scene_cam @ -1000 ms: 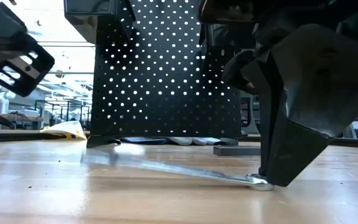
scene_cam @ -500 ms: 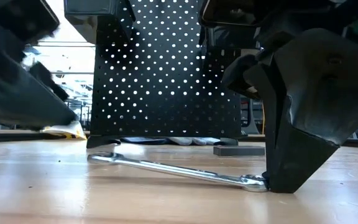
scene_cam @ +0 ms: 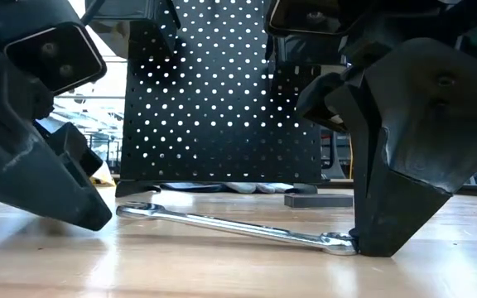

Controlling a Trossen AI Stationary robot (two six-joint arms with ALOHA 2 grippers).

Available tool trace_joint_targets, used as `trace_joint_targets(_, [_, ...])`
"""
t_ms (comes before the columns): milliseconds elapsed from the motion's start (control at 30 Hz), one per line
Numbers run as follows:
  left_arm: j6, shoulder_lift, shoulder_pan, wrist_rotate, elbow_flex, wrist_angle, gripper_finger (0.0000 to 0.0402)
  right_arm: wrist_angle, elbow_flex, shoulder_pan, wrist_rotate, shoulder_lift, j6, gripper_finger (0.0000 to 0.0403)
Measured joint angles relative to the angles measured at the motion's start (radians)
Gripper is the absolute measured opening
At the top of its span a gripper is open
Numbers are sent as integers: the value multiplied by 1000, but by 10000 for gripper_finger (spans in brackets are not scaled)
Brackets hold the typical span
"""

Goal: Hang tools onto peg board
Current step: Hang the silver wrench on the black peg board

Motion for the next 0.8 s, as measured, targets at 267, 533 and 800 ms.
trace_joint_targets(267, [31,0,0,-22,0,39,171,0,0,0,3,0,0,0])
trace_joint_targets(533, [28,0,11,-54,0,37,171,3,0,0,4,0,0,0])
trace_joint_targets(800, [0,0,13,-32,0,37,171,5,0,0,5,0,0,0])
